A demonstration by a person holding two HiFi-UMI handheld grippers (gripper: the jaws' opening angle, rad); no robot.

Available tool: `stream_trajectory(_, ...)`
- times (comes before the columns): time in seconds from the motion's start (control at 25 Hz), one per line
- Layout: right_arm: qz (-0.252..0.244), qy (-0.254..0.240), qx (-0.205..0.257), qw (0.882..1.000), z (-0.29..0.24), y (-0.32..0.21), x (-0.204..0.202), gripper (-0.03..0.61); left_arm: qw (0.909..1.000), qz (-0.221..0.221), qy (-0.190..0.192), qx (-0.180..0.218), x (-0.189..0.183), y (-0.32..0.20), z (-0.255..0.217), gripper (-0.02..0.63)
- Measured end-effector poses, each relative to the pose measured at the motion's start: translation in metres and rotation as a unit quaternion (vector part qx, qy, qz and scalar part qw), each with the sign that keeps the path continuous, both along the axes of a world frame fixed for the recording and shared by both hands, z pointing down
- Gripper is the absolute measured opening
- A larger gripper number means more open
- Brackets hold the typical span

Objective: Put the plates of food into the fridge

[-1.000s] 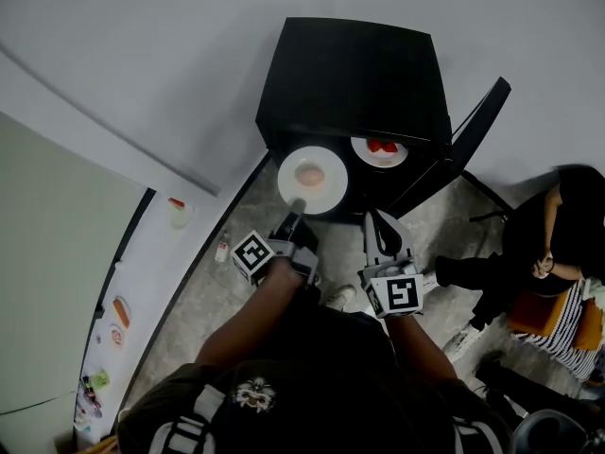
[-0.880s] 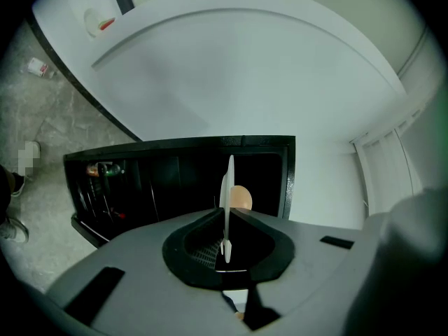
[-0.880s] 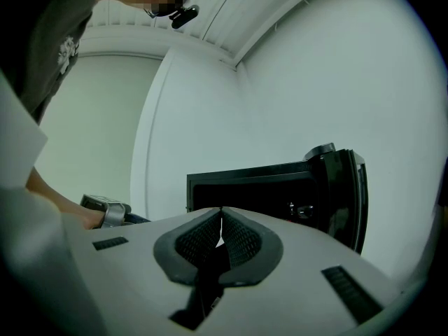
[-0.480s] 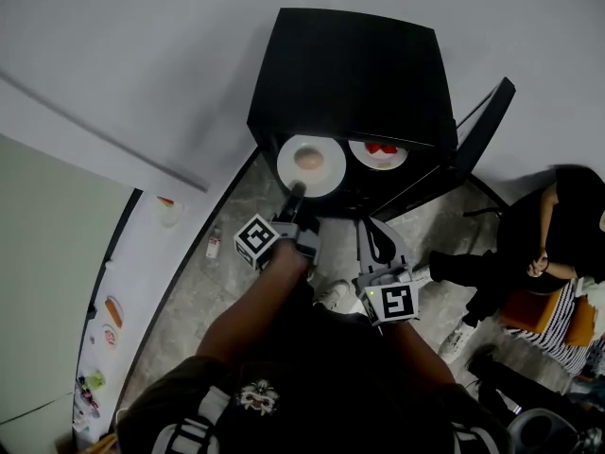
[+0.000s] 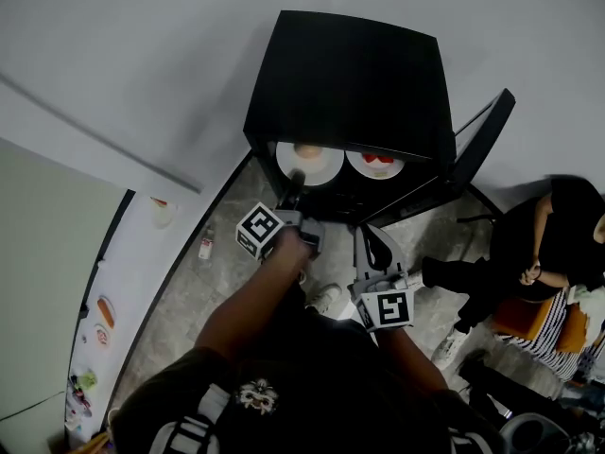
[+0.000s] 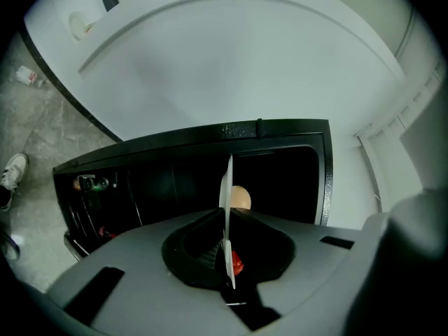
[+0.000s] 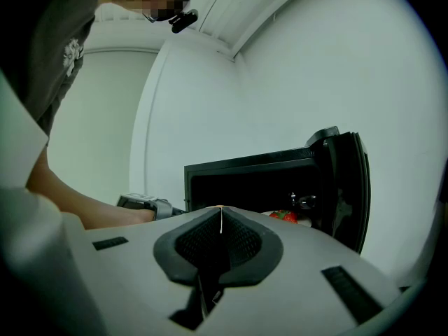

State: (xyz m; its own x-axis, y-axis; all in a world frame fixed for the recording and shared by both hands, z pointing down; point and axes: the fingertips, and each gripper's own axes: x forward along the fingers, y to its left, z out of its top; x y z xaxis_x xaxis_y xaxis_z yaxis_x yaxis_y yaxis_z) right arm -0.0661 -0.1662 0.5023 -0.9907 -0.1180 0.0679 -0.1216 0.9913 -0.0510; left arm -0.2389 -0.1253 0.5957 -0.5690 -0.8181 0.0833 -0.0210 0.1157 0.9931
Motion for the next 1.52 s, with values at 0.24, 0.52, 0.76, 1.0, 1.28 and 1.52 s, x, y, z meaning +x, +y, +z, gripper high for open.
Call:
stream_trajectory(0.24,-0.003,-0.001,0.005,1.000,0.001,-0.002,0.001,0.026,0.9999,-0.009,0.006,-0.001,-0.007,-0.005,0.006,0.037)
stream_trajectory(0.52,-0.003,0.002,0.001,1.000,0.004,-0.002,0.000,0.026,0.9998,-0.015,0.006,-0.007,-0.017,-0.013,0.007,0.037)
stream_trajectory(0.76,0.005,-0.001,-0.008,1.000,0.003,-0.005,0.001,0.026,0.9997,-0.020,0.001,-0.015,-0.024,-0.018,0.008,0.037)
stream_trajectory(1.0,0.007,0.002,-0.007,1.000,0.004,-0.008,0.003,0.026,0.9985,-0.021,-0.035,-0.036,-0.027,-0.019,0.001,0.043)
stream_trajectory(1.28,0.015,-0.002,-0.011,1.000,0.006,-0.016,0.005,0.026,0.9919,-0.003,-0.089,-0.090,-0.015,-0.014,-0.008,0.152)
stream_trajectory(1.52,0.016,-0.003,-0.013,1.000,0.008,-0.015,0.009,0.026,0.9755,0.027,-0.162,-0.146,0.004,0.004,-0.027,0.172)
